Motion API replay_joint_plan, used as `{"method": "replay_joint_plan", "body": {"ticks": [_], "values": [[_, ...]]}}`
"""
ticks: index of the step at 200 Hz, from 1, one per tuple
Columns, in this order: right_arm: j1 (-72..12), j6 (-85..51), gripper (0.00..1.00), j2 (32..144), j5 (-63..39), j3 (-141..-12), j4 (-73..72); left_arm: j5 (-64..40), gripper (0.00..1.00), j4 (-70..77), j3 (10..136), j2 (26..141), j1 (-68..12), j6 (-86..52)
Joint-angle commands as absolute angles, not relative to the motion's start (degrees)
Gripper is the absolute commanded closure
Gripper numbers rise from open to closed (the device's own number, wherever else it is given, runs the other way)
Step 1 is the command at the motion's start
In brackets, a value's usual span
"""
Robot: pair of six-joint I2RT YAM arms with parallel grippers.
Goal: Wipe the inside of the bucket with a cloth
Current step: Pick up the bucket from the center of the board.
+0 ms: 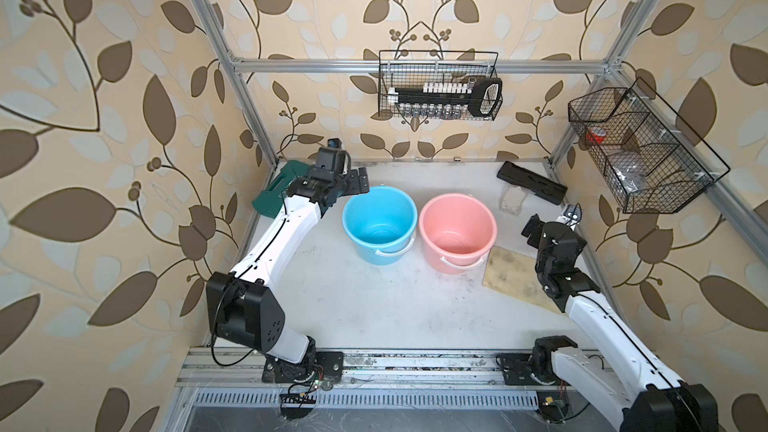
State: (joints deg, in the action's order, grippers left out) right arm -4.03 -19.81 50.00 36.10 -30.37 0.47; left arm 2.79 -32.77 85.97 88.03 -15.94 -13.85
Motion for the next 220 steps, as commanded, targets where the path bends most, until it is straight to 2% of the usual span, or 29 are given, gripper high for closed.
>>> {"method": "replay_joint_plan", "body": {"ticks": [1,33,74,103,133,220], "values": [[-2.4,-26.6,0.01,47.1,33.3,-32.8,16.1,-4.8,0.01,-44.8,96.4,91.7,-19.7,-13.1],[0.8,-29.6,0.01,42.8,26.5,-34.7,23.1,-7.9,0.01,-49.5,107.1,96.9,-26.8,-12.9],[1.8,-30.1,0.01,40.6,19.2,-40.1,32.1,-14.2,0.01,-53.1,114.2,103.5,-31.1,-9.9],[1.9,-30.6,0.01,44.9,16.2,-45.2,41.7,-11.6,0.01,-58.9,124.2,111.0,-35.6,-6.5],[2.1,-32.5,0.01,44.8,12.6,-44.0,43.4,-6.9,0.01,-65.5,135.5,120.0,-38.8,-4.7],[2.3,-33.9,0.01,44.2,7.9,-41.5,44.7,-3.3,0.04,-63.8,136.6,126.3,-38.8,-5.1]]}}
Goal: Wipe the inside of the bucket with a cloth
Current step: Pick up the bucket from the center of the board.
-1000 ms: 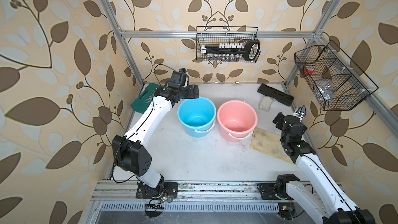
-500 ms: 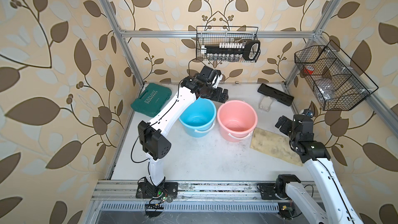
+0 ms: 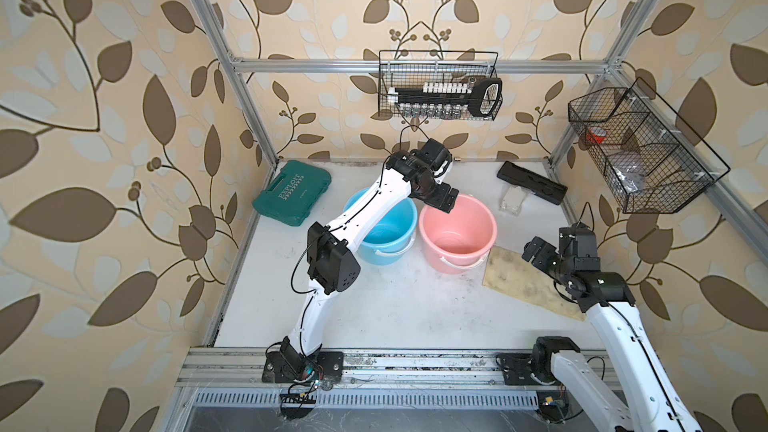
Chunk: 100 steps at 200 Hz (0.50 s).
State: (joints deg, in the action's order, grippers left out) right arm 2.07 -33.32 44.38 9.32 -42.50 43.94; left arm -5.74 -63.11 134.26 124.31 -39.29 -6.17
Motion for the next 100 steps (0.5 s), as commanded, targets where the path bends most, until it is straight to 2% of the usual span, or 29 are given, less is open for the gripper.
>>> {"method": "replay_joint_plan", "body": {"ticks": [1,57,76,100], "values": [[2.3,-33.9,0.01,44.2,7.9,-41.5,44.8,-3.3,0.04,-63.9,136.7,126.3,-38.8,-5.1],[2.4,-33.3,0.01,46.1,7.0,-40.1,44.9,-2.6,0.07,-62.9,137.0,129.1,-38.5,-4.7],[2.4,-33.1,0.01,46.5,7.0,-39.4,45.1,-3.4,0.14,-62.6,137.3,129.6,-37.9,-5.0],[2.5,-33.0,0.01,46.3,7.4,-39.0,45.5,-3.1,0.28,-62.6,137.3,130.1,-37.7,-5.0]]}}
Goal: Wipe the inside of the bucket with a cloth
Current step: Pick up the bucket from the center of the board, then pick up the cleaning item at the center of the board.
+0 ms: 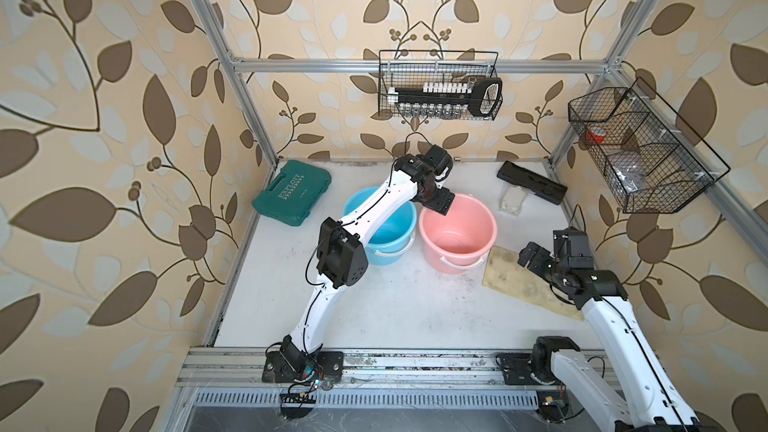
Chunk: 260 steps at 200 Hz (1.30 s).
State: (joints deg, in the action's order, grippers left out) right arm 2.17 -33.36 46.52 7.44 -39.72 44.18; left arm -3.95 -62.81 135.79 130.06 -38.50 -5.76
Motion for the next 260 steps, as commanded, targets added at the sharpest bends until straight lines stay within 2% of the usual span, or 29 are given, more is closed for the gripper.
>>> {"method": "replay_joint_plan", "body": {"ticks": [1,29,58,102,123,158,168,215,223,260], "values": [[2.5,-33.0,0.01,46.2,7.4,-39.0,45.5,-3.1,0.29,-62.6,137.3,130.1,-37.6,-5.0],[2.5,-33.6,0.01,46.4,7.0,-39.0,45.8,-2.4,0.47,-62.9,137.0,130.3,-37.6,-4.8],[2.6,-33.8,0.01,47.3,6.6,-38.8,45.7,-2.3,0.60,-62.8,137.1,130.1,-37.6,-4.8],[2.7,-34.7,0.01,49.3,6.8,-39.0,46.4,-1.2,0.67,-63.6,137.3,130.5,-37.6,-4.3],[2.7,-34.9,0.01,51.0,7.0,-39.4,46.5,-1.1,0.75,-63.9,137.2,130.7,-37.5,-4.1],[3.1,-35.8,0.01,54.7,7.4,-39.7,46.6,-2.6,0.80,-63.7,137.1,130.4,-37.5,-4.5],[3.2,-36.1,0.01,55.4,7.8,-39.8,46.6,-2.7,0.85,-63.4,136.9,130.1,-37.6,-4.7],[4.5,-36.6,0.01,58.2,10.2,-40.8,47.7,-2.5,0.93,-63.5,136.6,129.0,-37.6,-4.2],[5.2,-36.4,0.01,59.6,10.0,-41.1,47.9,-2.1,0.99,-63.4,136.4,128.6,-37.5,-4.2],[9.2,-35.4,0.01,66.3,6.4,-41.8,46.4,-2.4,1.00,-61.5,134.3,125.8,-37.6,-4.1]]}}
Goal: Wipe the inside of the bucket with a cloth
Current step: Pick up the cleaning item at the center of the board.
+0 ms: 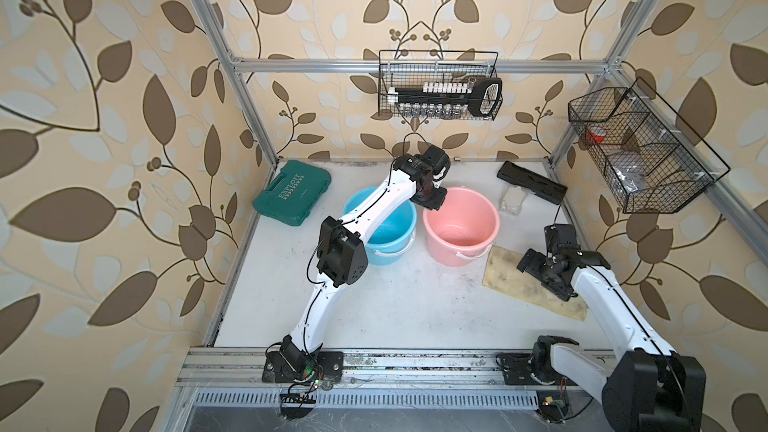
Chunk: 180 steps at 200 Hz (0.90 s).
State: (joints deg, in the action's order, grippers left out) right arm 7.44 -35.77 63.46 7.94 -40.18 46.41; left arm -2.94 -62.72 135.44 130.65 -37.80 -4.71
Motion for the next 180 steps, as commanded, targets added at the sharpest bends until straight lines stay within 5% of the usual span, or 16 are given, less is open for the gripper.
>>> {"method": "replay_joint_plan", "body": {"ticks": [1,180], "values": [[9.2,-35.3,0.01,66.5,6.4,-41.8,46.3,-2.5,1.00,-61.5,134.2,125.7,-37.6,-4.1],[12.0,-33.2,0.02,87.2,4.9,-43.5,40.9,-7.3,1.00,-57.9,130.0,121.5,-37.6,-5.5]]}}
